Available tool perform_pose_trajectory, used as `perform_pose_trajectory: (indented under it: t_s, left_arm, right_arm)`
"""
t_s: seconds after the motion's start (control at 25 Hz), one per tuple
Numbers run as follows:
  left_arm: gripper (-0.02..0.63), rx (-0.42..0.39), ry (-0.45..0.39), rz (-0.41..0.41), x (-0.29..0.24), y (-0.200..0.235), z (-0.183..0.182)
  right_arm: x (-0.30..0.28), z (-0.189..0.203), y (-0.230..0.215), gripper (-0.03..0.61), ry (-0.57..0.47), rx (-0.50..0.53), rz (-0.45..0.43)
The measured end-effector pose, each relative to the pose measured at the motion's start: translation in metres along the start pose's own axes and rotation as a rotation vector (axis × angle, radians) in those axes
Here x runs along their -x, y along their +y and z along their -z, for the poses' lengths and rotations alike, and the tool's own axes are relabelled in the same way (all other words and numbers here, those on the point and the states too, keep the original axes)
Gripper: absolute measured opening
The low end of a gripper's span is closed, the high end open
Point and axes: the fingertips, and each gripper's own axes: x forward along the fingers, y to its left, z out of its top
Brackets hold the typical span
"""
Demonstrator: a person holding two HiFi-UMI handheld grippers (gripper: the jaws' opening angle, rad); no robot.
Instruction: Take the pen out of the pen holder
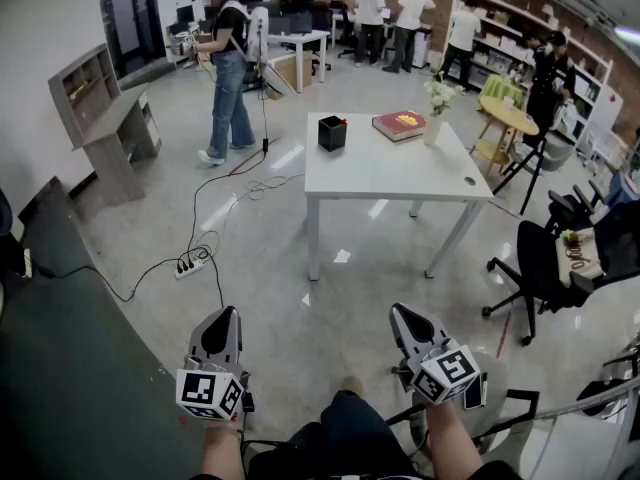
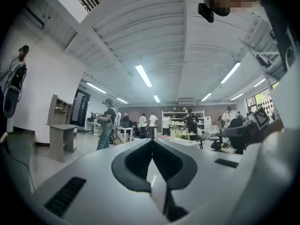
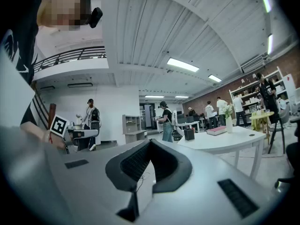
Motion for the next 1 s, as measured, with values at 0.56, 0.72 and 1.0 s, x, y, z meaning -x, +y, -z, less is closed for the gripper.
perform_pose_trajectory:
  t_s: [0.56,0.72,1.0]
  left_arm:
    - [0.003,0.015,0.005,0.028,-0.005,-0.015,0.004]
    - [0.003,0.019,0.006,0.032,-0.005,-0.016,0.005]
    - [0.003,0.041,0.024,0.026,-0.026,-0.007,0.017]
  right_arm:
    - [0.011,0.006,-0.011,0.009,-0.021,-0.062,0.045]
    - [0.008,0.008,-0.019,0.044,-0.012,-0.091,0.077]
    - [-0.002,0.016,-0.039,0.154,-0.011,-0.144,0.103]
